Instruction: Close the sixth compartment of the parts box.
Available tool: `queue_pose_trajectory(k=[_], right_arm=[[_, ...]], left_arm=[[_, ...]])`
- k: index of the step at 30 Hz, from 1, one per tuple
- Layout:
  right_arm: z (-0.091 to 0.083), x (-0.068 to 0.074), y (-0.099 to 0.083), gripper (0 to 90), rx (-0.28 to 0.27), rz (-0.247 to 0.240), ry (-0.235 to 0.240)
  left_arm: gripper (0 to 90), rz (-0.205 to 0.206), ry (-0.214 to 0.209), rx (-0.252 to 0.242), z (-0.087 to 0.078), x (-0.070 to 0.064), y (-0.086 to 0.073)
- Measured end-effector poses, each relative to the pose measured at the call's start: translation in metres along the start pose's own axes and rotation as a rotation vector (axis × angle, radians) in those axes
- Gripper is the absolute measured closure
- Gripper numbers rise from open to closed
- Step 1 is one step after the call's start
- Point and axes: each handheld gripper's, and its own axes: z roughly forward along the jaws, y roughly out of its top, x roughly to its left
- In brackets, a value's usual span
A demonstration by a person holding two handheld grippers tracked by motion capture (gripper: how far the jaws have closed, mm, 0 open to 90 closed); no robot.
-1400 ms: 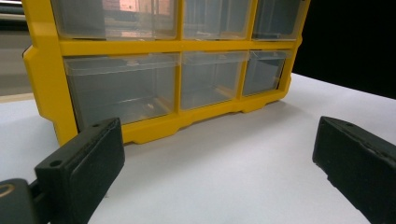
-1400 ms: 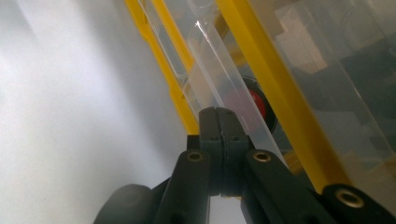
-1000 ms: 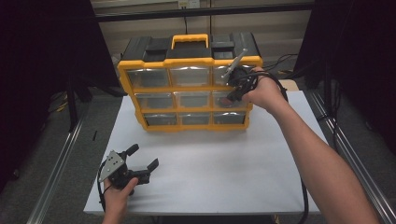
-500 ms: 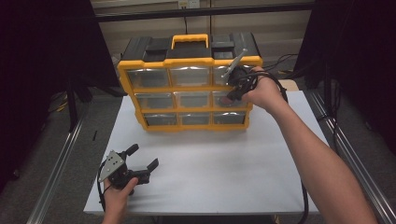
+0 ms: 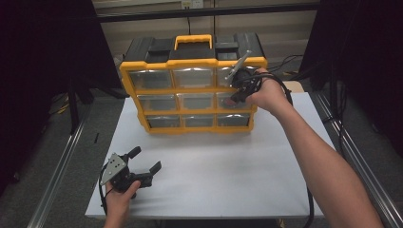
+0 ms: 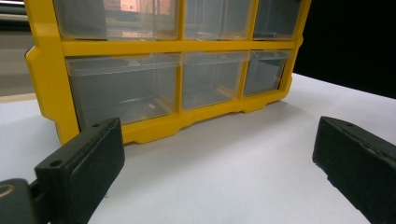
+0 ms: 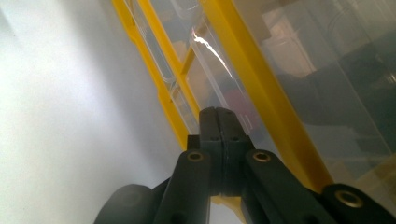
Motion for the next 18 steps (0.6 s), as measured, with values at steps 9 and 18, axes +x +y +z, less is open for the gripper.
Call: queue_pose_trajectory(k=[9, 18], right_arm=[[0.0005, 0.0001, -0.0001, 90.0, -0.004, -0.009, -0.009], [-0.0003, 0.0007, -0.0012, 90.0, -0.011, 0.011, -0.006]], left_arm=[[2.4, -0.001, -0.003, -0.003, 0.0003, -0.0001, 0.0002], [2.4, -0.002, 0.001, -0.006, 0.0011, -0.0004, 0.0001]])
